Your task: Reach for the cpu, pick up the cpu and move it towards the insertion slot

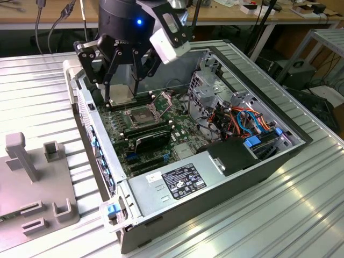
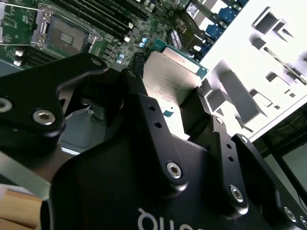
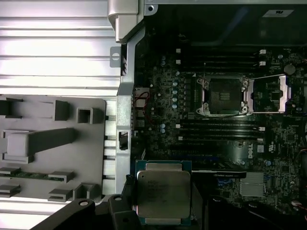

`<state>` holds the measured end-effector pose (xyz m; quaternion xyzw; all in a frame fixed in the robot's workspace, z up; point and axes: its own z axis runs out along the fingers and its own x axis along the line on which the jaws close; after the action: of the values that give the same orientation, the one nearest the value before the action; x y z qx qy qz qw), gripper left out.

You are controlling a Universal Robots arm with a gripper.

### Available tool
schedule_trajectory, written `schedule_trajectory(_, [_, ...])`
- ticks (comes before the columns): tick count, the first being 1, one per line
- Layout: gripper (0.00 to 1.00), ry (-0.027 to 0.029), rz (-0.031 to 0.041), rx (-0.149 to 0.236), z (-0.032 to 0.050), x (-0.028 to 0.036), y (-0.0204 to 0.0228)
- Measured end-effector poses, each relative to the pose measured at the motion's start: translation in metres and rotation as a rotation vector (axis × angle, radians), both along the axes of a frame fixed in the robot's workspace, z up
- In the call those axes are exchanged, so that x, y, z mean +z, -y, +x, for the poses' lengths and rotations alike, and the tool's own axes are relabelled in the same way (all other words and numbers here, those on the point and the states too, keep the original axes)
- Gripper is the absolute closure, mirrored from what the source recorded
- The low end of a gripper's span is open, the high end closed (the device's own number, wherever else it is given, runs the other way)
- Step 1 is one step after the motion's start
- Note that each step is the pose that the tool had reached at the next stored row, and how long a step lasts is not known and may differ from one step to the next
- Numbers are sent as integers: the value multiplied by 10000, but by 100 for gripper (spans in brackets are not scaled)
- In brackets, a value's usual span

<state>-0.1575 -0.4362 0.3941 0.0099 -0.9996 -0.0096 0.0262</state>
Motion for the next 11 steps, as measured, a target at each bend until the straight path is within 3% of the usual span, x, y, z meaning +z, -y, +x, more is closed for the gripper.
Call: schedule_trajectory(11, [45, 0, 0, 1, 249, -4, -15])
